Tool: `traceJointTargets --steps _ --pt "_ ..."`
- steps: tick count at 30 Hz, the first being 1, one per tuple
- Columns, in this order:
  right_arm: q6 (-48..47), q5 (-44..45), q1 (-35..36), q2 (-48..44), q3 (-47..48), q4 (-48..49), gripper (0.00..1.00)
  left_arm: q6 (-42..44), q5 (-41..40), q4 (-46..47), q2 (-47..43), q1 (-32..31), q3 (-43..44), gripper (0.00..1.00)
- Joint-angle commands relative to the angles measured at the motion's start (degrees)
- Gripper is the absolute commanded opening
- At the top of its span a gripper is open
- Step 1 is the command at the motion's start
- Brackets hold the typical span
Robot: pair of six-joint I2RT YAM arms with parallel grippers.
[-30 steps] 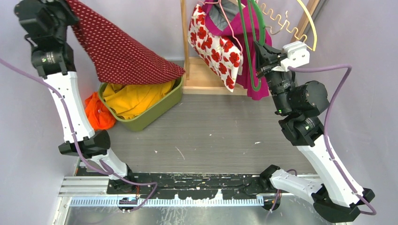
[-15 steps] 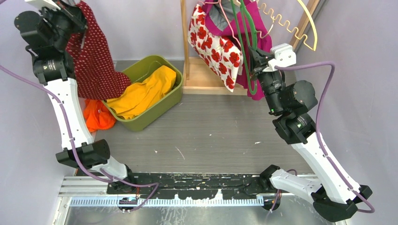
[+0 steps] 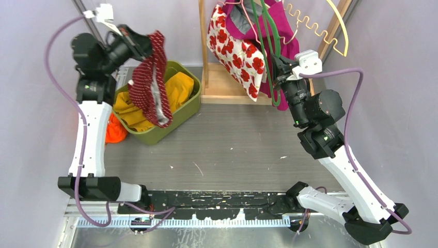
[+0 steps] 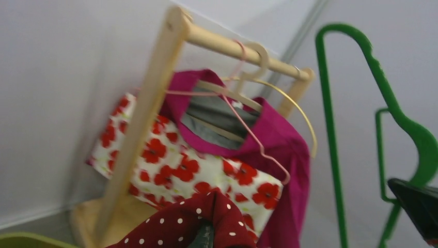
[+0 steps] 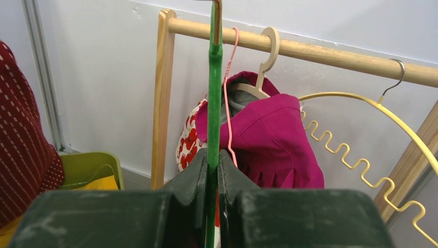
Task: Remove the skirt from the hanger
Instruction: Place the skirt in the bin.
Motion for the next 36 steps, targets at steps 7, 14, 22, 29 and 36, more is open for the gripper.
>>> traceJointTargets --steps 7,14,22,29,36 --pt "-0.8 1.5 0.3 -3.2 0.4 3.9 0.00 12.9 -10.0 -5.0 -2.6 -8.3 -8.4 0.00" --pt "-1.3 2.5 0.3 -3.5 1.1 2.7 0.00 24.0 -24.8 -13.7 4.4 -7.7 -1.1 0.00" --pt "-4.3 6.6 0.3 -2.5 2.8 1.7 0.00 35.8 -44.9 -20.4 14.9 -7.4 13.3 0.00" --pt "-9.2 11.8 0.3 -2.7 3.2 2.5 0.00 39.5 -52.5 -17.7 19.1 -6.3 6.0 0.00" --pt "-14.6 17.6 0.3 -1.4 5.9 0.9 0.00 38.6 -48.2 -17.6 16.8 -6.4 -3.9 0.03"
